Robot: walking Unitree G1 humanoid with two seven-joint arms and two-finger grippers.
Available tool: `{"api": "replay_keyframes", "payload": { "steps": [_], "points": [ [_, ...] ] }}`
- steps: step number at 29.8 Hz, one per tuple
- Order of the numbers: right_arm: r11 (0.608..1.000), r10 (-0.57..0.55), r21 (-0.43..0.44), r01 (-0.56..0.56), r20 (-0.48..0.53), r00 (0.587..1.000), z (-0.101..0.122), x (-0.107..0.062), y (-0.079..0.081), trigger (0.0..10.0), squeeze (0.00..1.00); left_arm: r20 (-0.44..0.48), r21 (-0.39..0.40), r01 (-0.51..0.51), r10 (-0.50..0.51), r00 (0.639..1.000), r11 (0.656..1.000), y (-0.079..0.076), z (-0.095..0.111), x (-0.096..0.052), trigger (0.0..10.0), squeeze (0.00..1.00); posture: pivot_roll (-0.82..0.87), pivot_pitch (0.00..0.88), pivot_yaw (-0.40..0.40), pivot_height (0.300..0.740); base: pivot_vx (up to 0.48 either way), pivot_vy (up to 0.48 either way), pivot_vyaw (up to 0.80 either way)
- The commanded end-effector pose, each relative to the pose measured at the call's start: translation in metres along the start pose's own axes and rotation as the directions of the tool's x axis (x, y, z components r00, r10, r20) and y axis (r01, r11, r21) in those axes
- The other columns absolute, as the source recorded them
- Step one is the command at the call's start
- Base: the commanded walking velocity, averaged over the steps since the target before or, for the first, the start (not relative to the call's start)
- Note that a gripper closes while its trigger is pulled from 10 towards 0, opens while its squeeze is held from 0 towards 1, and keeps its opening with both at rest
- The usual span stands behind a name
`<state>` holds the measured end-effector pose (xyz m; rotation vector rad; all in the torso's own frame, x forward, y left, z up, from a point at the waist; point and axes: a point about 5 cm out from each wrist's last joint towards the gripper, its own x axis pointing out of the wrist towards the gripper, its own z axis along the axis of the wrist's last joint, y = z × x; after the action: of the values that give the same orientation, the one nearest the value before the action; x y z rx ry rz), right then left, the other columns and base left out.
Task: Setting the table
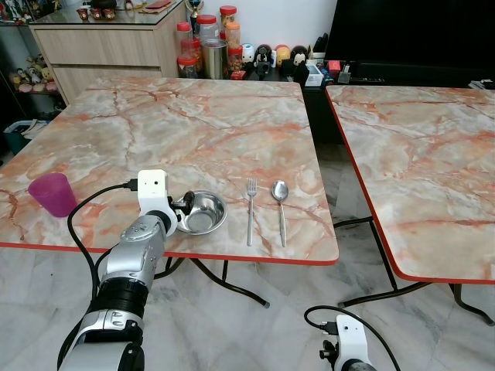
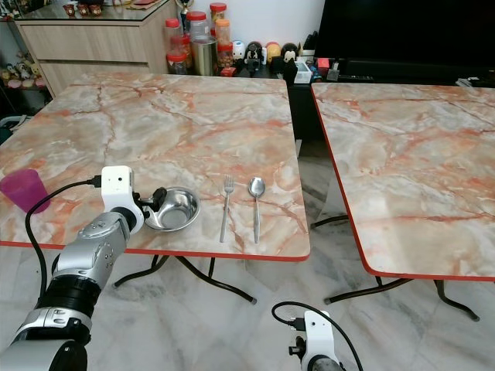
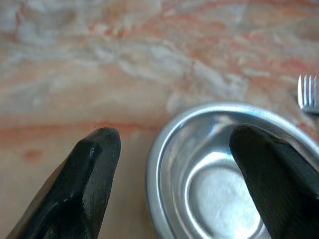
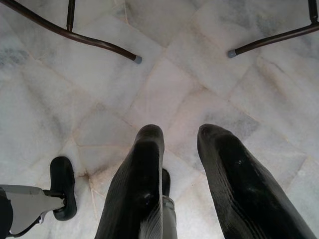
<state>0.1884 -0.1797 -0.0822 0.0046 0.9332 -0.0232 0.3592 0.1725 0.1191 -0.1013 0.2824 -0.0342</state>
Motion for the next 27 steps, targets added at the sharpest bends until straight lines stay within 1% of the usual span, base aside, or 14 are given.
{"api": "replay_keyframes", "payload": {
  "steps": [1, 4, 10, 15, 17, 18, 19, 27],
  "points": [
    [1.000, -0.006, 0.016, 0.006, -0.004, 1.000, -0.002, 0.000, 0.000, 10.0, 0.00, -0.033, 0.007, 0.001, -0.001, 0.999, 1.000, -0.002, -0.001, 0.002, 10.0, 0.00, 0.06, 0.000, 0.000, 0.740, 0.000, 0.000, 0.00],
    [1.000, -0.004, 0.016, 0.004, -0.006, 1.000, -0.003, -0.001, 0.000, 10.0, 0.00, -0.077, 0.004, -0.005, 0.005, 0.997, 1.000, -0.002, -0.008, 0.002, 10.0, 0.00, 0.05, 0.000, 0.007, 0.740, 0.000, 0.000, 0.00],
    [1.000, -0.001, 0.012, 0.001, -0.009, 1.000, -0.004, -0.001, 0.001, 10.0, 0.00, -0.109, -0.008, -0.016, 0.015, 0.994, 1.000, -0.001, -0.013, 0.003, 10.0, 0.00, 0.05, 0.000, 0.011, 0.740, 0.000, 0.000, 0.00],
    [1.000, 0.000, 0.014, 0.000, -0.007, 1.000, -0.003, 0.000, 0.001, 10.0, 0.00, -0.152, -0.055, -0.011, 0.002, 0.988, 0.998, -0.003, -0.019, 0.005, 9.9, 0.00, 0.04, 0.000, 0.015, 0.740, 0.000, 0.000, 0.00],
    [1.000, 0.000, 0.015, 0.000, -0.006, 1.000, -0.003, 0.000, 0.001, 10.0, 0.00, -0.153, -0.055, -0.009, 0.001, 0.988, 0.998, -0.003, -0.019, 0.005, 9.9, 0.00, 0.04, 0.000, 0.015, 0.740, 0.000, 0.000, 0.00],
    [1.000, 0.000, 0.017, 0.000, -0.006, 1.000, -0.003, 0.000, 0.001, 10.0, 0.00, -0.155, -0.062, -0.008, -0.001, 0.988, 0.998, -0.003, -0.019, 0.005, 3.5, 0.00, 0.04, 0.000, 0.017, 0.740, 0.000, 0.000, 0.00],
    [1.000, 0.000, 0.018, 0.000, -0.006, 1.000, -0.003, 0.000, 0.001, 10.0, 0.00, -0.156, -0.065, -0.008, -0.002, 0.988, 0.998, -0.004, -0.020, 0.005, 0.0, 0.00, 0.04, 0.000, 0.016, 0.740, 0.000, 0.000, 0.00],
    [1.000, -0.002, 0.018, 0.002, -0.010, 1.000, -0.004, -0.001, 0.001, 10.0, 0.00, -0.165, -0.081, -0.015, 0.001, 0.986, 0.997, -0.002, -0.020, 0.006, 0.0, 0.00, 0.04, 0.000, 0.014, 0.740, 0.000, 0.000, 0.00]
  ]
}}
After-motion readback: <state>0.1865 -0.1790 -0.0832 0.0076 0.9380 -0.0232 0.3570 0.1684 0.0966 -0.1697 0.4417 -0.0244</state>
